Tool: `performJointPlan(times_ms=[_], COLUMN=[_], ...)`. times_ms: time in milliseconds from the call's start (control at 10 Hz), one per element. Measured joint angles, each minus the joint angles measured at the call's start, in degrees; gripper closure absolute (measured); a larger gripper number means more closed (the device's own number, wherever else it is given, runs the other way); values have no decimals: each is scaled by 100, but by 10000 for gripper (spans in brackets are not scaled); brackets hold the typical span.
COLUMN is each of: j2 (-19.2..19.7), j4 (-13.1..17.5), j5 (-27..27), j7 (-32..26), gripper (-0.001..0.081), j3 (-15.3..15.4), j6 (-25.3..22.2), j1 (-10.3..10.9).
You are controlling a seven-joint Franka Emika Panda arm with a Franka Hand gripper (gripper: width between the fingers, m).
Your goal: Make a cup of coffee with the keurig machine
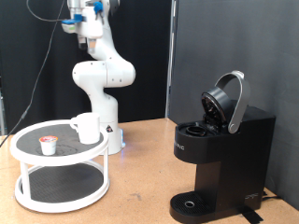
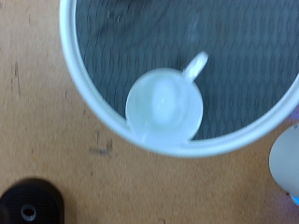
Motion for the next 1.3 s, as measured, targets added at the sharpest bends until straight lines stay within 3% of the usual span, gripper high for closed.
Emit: performJointPlan(times_ms=[500, 1000, 1300], j2=[346, 443, 513], j4=[21, 24, -223], j5=[-312, -373, -475], j7=[-188, -254, -254], gripper=[72, 72, 72], j3=[-642, -708, -803], j6=[690, 718, 1117], j1=[-126, -125, -130])
